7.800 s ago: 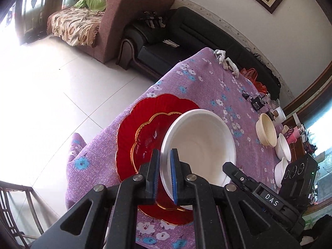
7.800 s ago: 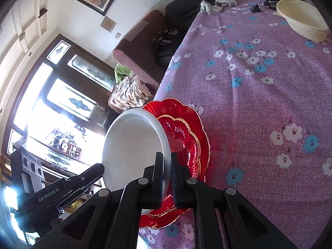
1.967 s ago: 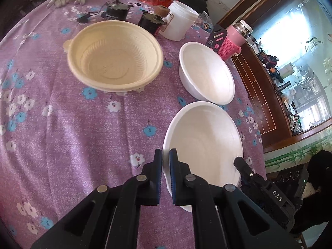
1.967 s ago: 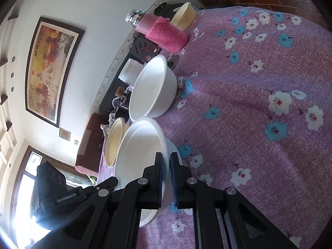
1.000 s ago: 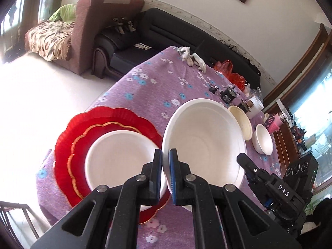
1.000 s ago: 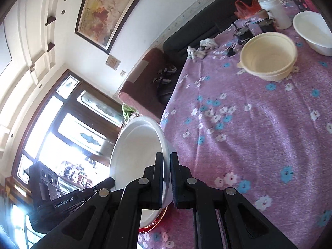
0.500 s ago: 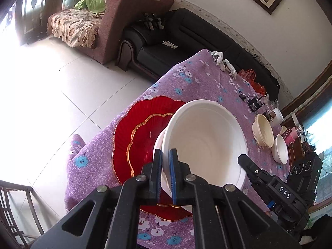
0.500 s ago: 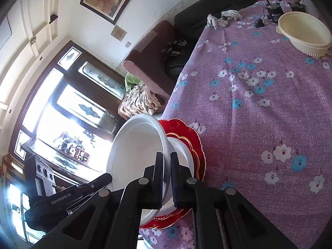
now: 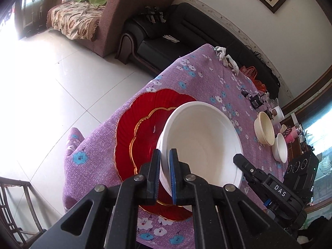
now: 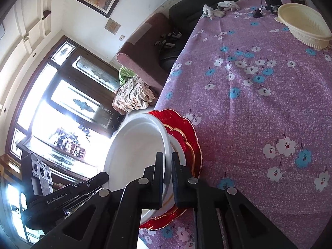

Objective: Organize plates and bowls
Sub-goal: 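Lower the white bowl into the stacked bowls and open both tools, then move both tools back across the table to the beige plastic bowl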

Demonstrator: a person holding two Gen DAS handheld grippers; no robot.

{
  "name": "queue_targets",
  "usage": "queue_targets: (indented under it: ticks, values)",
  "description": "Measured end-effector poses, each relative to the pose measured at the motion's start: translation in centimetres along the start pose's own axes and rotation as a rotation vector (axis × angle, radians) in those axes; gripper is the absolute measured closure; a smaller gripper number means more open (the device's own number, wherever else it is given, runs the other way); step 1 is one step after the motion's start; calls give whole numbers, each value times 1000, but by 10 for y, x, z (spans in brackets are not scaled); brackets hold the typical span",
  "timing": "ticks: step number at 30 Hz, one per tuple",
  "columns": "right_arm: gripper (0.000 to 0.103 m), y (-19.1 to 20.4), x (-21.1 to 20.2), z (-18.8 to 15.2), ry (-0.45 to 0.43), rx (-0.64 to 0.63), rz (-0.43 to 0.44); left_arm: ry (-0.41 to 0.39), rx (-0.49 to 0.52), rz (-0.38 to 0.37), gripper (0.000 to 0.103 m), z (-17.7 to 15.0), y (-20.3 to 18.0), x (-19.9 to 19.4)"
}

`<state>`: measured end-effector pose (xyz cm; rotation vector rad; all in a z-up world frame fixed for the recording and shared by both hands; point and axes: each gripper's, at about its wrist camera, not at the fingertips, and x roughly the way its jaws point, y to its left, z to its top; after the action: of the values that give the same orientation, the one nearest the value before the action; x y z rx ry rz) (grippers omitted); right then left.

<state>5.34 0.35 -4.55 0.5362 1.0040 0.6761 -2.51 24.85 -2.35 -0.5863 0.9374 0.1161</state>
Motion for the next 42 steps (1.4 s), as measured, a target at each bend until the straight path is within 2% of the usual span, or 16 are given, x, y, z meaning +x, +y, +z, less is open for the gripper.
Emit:
queue_targets:
  ticks: [9, 16, 18, 20, 21, 22, 23, 28, 32, 33, 36, 38, 42]
  values:
    - [91, 9, -6, 0, -31, -89, -74, 17, 0, -2, 96, -1, 3, 1]
    - [90, 6, -8, 0, -52, -82, -72, -14, 90, 74, 91, -6, -11, -5]
    - [90, 6, -11, -1, -63, -79, -72, -32, 107, 112, 86, -7, -13, -8]
    - [91, 6, -13, 0, -74, -81, -80, -57, 133, 163, 70, -7, -15, -13]
    - [91, 5, -14, 0, -75, -76, -79, -69, 135, 171, 65, -8, -15, -16]
    - [90, 4, -15, 0, -76, -71, -76, -77, 133, 177, 56, -7, -14, -19]
    - [90, 3, -15, 1, -77, -67, -74, -83, 133, 179, 52, -6, -14, -20]
    - [91, 4, -21, -1, -98, -69, -71, -142, 150, 234, 52, -5, -12, -37]
    - [91, 0, -35, 1, -140, -71, -89, -241, 121, 273, 52, -3, -8, -62]
    - [91, -2, -38, 2, -149, -70, -93, -272, 119, 267, 51, -4, -11, -70]
    - [91, -11, -50, 4, -167, -58, -105, -342, 146, 219, 39, -9, -32, -88]
    - [91, -20, -61, 5, -185, -40, -113, -358, 206, 179, 34, -13, -56, -90]
    - [91, -40, -84, 8, -235, -4, -122, -360, 317, 121, 32, -29, -100, -80]
